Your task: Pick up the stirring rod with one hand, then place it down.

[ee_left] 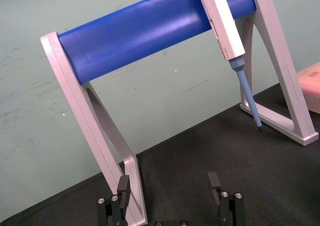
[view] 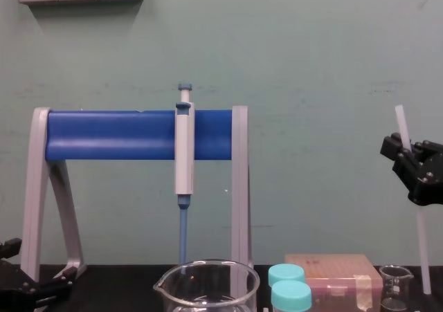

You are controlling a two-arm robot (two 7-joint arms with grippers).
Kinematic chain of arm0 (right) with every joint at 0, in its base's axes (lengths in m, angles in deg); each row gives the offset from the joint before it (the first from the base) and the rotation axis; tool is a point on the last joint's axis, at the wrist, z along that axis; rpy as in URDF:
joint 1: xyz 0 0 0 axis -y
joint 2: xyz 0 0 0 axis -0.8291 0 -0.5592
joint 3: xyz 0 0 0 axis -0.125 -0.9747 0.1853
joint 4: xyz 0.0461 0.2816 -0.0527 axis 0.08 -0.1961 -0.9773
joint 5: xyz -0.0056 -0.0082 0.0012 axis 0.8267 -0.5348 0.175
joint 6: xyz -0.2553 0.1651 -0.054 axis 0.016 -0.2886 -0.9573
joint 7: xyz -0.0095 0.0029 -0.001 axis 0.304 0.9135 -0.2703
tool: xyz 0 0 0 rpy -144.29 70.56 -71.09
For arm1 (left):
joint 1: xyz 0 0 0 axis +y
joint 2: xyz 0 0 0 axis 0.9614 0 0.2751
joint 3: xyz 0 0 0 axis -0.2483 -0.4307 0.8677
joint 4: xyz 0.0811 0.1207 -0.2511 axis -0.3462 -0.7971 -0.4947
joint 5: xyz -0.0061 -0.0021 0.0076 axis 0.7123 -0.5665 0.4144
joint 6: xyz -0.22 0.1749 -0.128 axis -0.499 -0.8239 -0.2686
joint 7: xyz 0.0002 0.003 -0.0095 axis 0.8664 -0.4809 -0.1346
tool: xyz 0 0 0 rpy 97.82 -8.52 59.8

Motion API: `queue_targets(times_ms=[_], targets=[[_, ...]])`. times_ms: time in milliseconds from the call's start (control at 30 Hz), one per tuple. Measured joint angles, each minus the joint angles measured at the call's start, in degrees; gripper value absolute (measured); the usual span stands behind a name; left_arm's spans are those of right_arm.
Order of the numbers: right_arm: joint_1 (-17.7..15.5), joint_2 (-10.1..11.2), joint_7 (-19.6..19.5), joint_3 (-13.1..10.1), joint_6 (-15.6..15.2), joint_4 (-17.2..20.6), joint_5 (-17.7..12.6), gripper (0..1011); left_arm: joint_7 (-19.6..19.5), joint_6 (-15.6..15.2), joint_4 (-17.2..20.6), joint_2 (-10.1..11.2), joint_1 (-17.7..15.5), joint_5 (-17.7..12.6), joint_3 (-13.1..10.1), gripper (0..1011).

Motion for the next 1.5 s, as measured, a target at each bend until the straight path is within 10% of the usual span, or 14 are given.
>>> queue_targets(times_ms=[1500], targets=[[-0.15,-0.37,0.26,-0.42,-0.92,-0.05,0.21,66,0.0,0.0,0.0,0.0,0.0,0.0,0.0,1000]])
